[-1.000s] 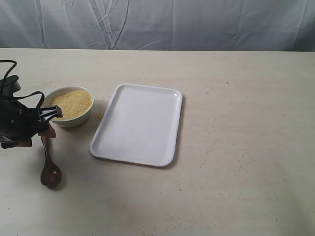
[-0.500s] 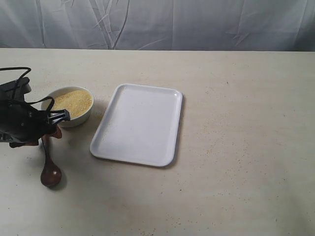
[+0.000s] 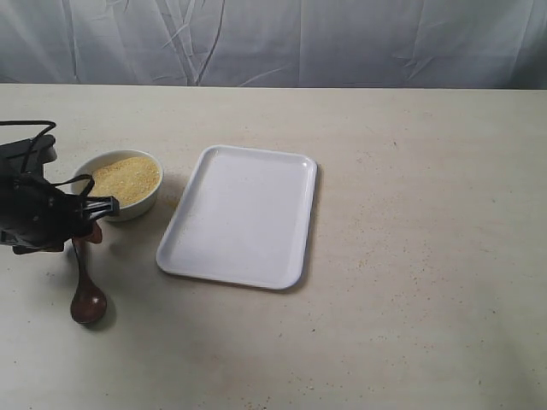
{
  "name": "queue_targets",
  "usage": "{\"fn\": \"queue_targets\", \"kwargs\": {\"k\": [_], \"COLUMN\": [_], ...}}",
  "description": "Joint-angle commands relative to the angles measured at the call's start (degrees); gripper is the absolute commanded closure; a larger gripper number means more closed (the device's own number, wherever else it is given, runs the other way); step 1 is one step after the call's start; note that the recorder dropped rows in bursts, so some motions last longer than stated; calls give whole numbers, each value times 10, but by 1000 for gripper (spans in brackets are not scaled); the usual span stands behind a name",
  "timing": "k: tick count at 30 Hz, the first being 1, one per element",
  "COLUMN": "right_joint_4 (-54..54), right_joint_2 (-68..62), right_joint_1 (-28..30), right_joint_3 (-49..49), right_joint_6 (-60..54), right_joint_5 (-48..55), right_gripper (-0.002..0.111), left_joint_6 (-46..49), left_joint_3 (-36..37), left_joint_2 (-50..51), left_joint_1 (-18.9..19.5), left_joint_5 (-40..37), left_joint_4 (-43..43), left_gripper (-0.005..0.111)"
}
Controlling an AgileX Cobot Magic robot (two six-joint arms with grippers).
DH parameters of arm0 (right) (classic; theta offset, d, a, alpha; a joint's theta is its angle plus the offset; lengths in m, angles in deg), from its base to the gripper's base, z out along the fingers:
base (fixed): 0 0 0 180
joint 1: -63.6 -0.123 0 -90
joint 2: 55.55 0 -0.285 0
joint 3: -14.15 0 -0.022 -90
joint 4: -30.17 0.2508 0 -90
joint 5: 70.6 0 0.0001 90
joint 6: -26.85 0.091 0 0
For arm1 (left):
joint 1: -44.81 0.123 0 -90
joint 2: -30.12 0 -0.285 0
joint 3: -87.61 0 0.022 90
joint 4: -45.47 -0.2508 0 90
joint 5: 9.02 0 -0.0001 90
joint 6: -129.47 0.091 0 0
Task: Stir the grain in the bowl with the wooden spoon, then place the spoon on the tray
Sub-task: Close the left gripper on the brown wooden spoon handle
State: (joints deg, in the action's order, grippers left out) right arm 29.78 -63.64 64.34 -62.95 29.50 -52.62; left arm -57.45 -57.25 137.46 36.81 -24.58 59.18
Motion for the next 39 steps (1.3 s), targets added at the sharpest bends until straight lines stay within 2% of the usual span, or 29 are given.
{"fn": "queue_targets", "kwargs": {"k": [1,11,28,31,35,39], "right_joint_4": [1,1,1,1,1,1], "right_joint_2": [3,3,3,3,3,3], "right_joint_1": [-2,-2,-2,-2,-2,-2], "right_joint_3": [-1,-1,-1,-1,-1,-1], "right_joint_6": [-1,-1,-1,-1,-1,-1], "right_joint_5": [-5,-5,-5,-5,-5,-5], "right_gripper": [108,108,108,108,108,108], "left_joint_6": [-2,-6,-8,-8,-8,-8], "left_joint_3": [1,1,1,1,1,1], "left_joint_2": [2,2,2,2,2,2], "left_joint_1": [-1,-1,-1,-1,-1,-1], "left_joint_5": [6,6,6,6,6,5], "left_joint_4": [-18,-68,-95,-96,-104,-104], "left_gripper": [56,56,57,65,83,85]}}
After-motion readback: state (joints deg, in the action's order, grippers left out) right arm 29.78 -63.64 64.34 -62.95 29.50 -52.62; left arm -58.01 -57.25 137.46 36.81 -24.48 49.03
